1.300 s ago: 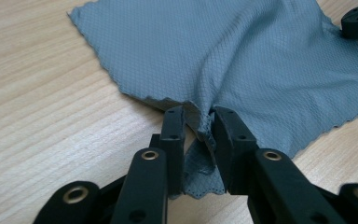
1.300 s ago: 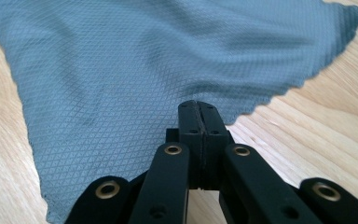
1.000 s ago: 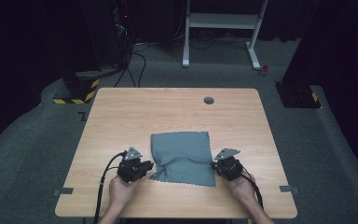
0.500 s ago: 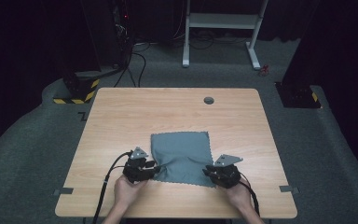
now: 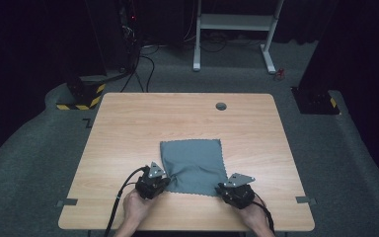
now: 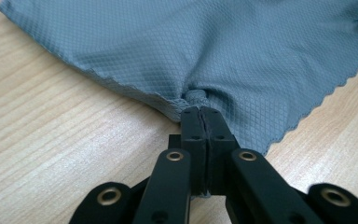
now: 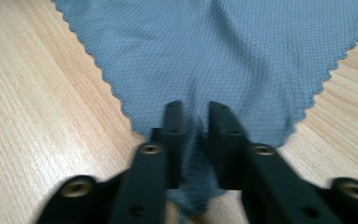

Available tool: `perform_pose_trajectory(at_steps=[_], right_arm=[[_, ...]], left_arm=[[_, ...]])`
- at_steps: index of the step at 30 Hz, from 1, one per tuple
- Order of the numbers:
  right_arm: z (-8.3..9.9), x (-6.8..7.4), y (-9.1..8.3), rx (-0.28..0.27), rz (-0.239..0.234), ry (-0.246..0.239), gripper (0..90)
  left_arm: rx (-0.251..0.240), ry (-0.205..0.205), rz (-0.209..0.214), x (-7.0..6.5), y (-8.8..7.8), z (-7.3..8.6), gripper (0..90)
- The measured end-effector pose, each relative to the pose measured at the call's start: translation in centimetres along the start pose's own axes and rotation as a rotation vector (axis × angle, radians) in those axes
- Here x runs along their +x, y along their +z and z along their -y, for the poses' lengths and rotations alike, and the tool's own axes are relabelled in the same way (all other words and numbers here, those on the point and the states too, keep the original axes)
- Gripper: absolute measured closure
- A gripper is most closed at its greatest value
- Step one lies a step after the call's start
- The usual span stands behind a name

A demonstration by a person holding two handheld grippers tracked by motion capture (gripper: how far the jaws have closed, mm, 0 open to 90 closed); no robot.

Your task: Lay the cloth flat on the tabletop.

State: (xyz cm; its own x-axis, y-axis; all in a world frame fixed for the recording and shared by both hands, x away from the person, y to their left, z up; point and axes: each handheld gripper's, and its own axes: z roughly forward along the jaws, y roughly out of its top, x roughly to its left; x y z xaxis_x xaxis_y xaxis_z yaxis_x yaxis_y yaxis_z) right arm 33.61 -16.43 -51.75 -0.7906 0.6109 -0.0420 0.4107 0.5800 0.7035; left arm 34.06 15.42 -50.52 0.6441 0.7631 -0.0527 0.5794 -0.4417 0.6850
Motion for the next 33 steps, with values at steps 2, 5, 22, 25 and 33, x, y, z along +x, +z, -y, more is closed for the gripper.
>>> perform_pose_trajectory(at_steps=[2,5,22,25,33], right_arm=[[0.0,0.0,-0.1,0.006,0.007,-0.017,89.1],[0.0,0.0,-0.2,0.013,0.001,-0.023,90.0],[1.1,-0.2,-2.2,-0.013,-0.014,0.001,81.5],[1.6,-0.2,-2.3,-0.005,-0.007,0.004,80.1],[1.9,-0.6,-1.9,0.003,-0.004,0.012,82.0]], left_arm=[[-0.008,-0.016,0.010,0.2,-0.4,0.0,89.2],[-0.030,-0.066,0.037,0.8,-1.5,0.2,89.3],[0.003,-0.019,0.022,-1.5,-3.3,1.6,71.6],[0.040,0.040,0.016,-2.5,-2.3,1.6,73.7],[0.102,0.100,0.010,-3.0,-1.4,1.8,89.6]])
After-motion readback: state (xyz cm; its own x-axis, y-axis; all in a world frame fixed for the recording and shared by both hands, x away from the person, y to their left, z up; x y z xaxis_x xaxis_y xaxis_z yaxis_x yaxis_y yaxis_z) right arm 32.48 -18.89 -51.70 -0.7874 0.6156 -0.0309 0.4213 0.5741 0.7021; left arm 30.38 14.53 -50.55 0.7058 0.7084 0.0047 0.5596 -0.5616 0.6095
